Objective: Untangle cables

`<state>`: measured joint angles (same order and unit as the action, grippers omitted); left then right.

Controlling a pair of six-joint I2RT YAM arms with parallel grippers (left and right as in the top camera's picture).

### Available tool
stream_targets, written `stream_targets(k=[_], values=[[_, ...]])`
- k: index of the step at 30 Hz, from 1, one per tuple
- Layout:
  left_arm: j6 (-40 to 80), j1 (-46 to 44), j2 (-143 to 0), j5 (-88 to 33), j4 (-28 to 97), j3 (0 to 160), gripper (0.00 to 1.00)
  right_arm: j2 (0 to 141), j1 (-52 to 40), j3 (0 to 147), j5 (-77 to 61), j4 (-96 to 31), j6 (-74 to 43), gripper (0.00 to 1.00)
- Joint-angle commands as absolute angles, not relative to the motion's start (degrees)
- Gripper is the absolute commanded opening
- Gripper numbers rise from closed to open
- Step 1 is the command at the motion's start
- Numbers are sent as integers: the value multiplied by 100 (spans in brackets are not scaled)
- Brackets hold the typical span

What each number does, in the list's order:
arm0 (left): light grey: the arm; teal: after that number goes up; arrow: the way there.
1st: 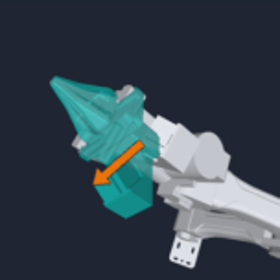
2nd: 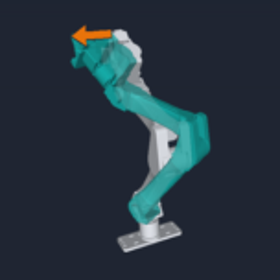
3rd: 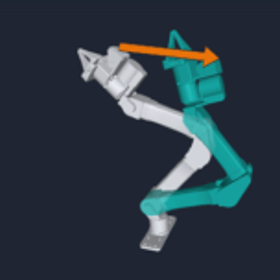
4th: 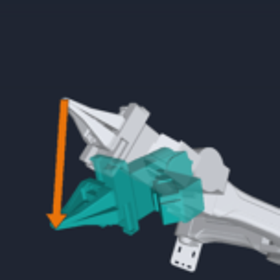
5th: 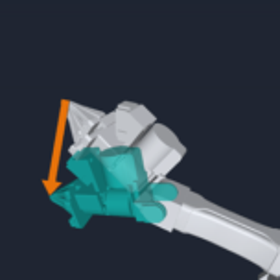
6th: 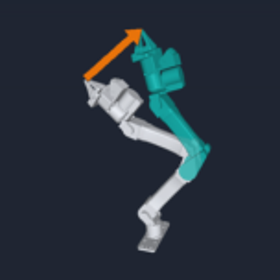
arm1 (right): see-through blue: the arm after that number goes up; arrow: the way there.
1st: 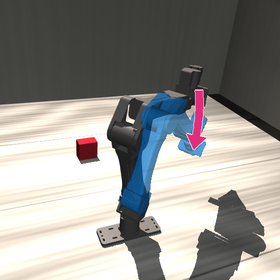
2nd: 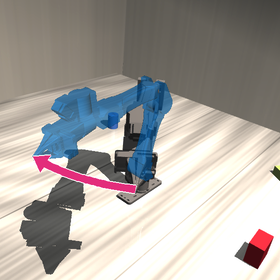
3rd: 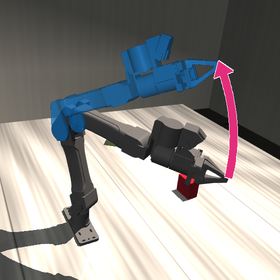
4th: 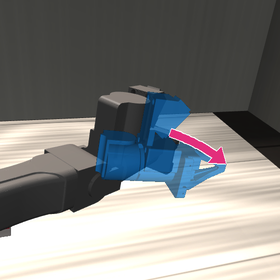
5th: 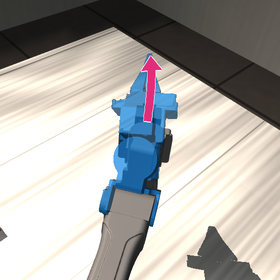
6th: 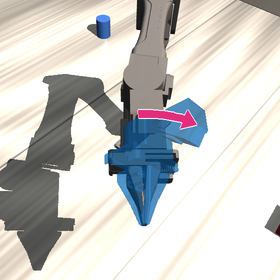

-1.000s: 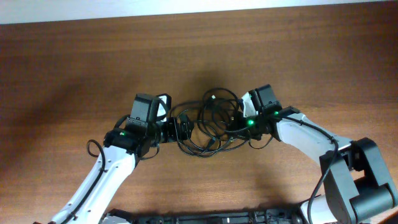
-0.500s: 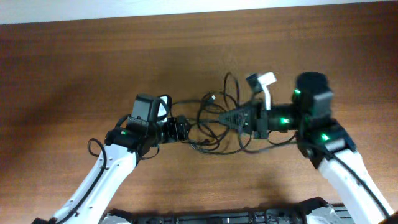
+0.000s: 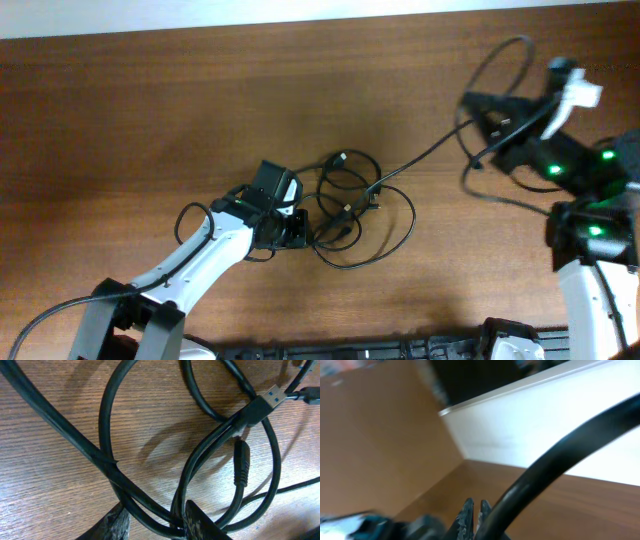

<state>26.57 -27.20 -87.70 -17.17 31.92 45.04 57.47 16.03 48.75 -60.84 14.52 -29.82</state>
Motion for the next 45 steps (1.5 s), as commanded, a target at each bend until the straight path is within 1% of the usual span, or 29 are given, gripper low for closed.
stream_targets(k=[1,4,6,7,11,15,16,17,18,19,20,21,23,26,28,29,30,32,34,35,36,37,39,41,43,45], values=[[2620,-2738,-8818,-1653,3199,4504,36,5771,2357,5227,-5883,1485,-2945,4],[2617,-2738,-8818,-1651,3199,4504,36,5924,2910,6051,-5697,1481,-2947,5],[2617,-2738,-8818,-1603,3203,4504,34,6149,3026,6632,-5693,1479,-3120,5],[2617,-2738,-8818,-1514,3221,4504,33,6377,3081,7146,-5697,1476,-3258,5],[2620,-2738,-8818,-1369,3218,4504,29,7474,3127,9111,-5693,539,-3288,5],[2622,-2738,-8818,-1372,3218,4504,28,8298,3124,10160,-5695,-283,-3288,5],[2624,-2738,-8818,-1374,3210,4504,30,8385,3122,10208,-5693,-714,-3142,4],[2624,-2738,-8818,-1417,3173,4504,38,8407,3118,10208,-5669,-1223,-2714,4],[2624,-2738,-8818,-1579,3057,4504,63,8412,3111,10206,-5408,-2075,-2139,4],[2624,-2738,-8818,-1973,2779,4504,97,8412,3048,10206,-4755,-3203,-1514,4],[2624,-2738,-8818,-2443,2451,4504,99,8412,2985,10204,-4062,-4071,-1190,4],[2624,-2738,-8818,-2685,2193,4504,99,8414,2899,10180,-3430,-4720,-1083,4],[2626,-2740,-8818,-2829,1715,4504,99,8473,2637,10178,-2268,-6077,-1090,4],[2626,-2738,-8818,-2827,1352,4504,99,8663,2130,10082,-1382,-7389,-1094,4],[2624,-2740,-8818,-2829,1372,4504,99,8785,1931,9998,-1190,-7830,-1094,4],[2624,-2738,-8818,-2827,1400,4504,99,8906,1723,9751,-1041,-8180,-1094,4],[2624,-2740,-8818,-2827,1415,4504,99,8938,1581,9467,-1052,-8224,-1096,4],[2622,-2738,-8818,-2801,1409,4504,99,8941,1179,8595,-1127,-7999,-1094,4],[2622,-2738,-8818,-2698,1398,4504,99,8941,766,7730,-1297,-7363,-1096,4],[2624,-2738,-8818,-2700,1400,4504,99,8941,528,7286,-1332,-6860,-1096,20],[2624,-2738,-8818,-2703,1439,4504,99,8941,325,6936,-1330,-6370,-1096,41],[2624,-2738,-8818,-2703,1511,4504,99,8941,211,6825,-1328,-6158,-1096,60],[2622,-2738,-8818,-2700,1625,4504,99,8941,189,6847,-1330,-6104,-1140,76],[2624,-2738,-8818,-2700,1678,4504,99,8941,200,6860,-1330,-6104,-1138,85],[2624,-2738,-8818,-2703,1678,4504,99,8938,200,6879,-1330,-6117,-1135,87],[2624,-2738,-8818,-2707,1680,4504,99,8930,200,7220,-1330,-6136,-1135,87]])
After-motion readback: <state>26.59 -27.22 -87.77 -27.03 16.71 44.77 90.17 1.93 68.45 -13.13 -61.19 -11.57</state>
